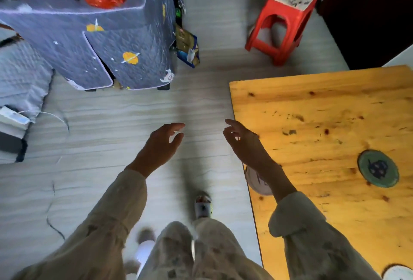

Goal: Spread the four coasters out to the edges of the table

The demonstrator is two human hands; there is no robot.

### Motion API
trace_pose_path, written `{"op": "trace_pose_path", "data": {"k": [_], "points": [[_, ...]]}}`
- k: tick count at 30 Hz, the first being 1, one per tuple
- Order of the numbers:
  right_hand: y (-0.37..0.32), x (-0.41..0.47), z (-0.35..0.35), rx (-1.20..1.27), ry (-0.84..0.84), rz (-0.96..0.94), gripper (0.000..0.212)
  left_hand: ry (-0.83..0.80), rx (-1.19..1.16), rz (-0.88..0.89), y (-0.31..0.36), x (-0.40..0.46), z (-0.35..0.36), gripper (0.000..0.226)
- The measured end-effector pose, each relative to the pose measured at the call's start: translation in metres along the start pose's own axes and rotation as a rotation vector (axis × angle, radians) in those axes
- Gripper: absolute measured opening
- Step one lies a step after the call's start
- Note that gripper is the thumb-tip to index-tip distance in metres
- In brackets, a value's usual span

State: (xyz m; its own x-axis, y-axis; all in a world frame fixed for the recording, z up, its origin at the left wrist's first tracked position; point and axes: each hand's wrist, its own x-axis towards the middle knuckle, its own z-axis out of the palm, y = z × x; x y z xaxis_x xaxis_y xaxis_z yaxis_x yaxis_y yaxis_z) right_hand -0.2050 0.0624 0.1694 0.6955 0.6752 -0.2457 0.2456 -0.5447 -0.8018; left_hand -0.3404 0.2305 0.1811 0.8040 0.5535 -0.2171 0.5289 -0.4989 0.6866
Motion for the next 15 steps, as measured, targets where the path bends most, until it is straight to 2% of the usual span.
{"op": "trace_pose_path", "data": {"k": [8, 15], "points": [[-0.034, 0.103, -0.046, -0.017, 0.105, 0.059, 0.04, -0.082, -0.041, 0.134, 0.027, 0.148, -0.026, 0.03], [-0.045, 0.222, -0.078, 0.035, 0.283, 0.205, 0.038, -0.281, -0.039, 0.283, 0.047, 0.303, -0.047, 0.033]]}}
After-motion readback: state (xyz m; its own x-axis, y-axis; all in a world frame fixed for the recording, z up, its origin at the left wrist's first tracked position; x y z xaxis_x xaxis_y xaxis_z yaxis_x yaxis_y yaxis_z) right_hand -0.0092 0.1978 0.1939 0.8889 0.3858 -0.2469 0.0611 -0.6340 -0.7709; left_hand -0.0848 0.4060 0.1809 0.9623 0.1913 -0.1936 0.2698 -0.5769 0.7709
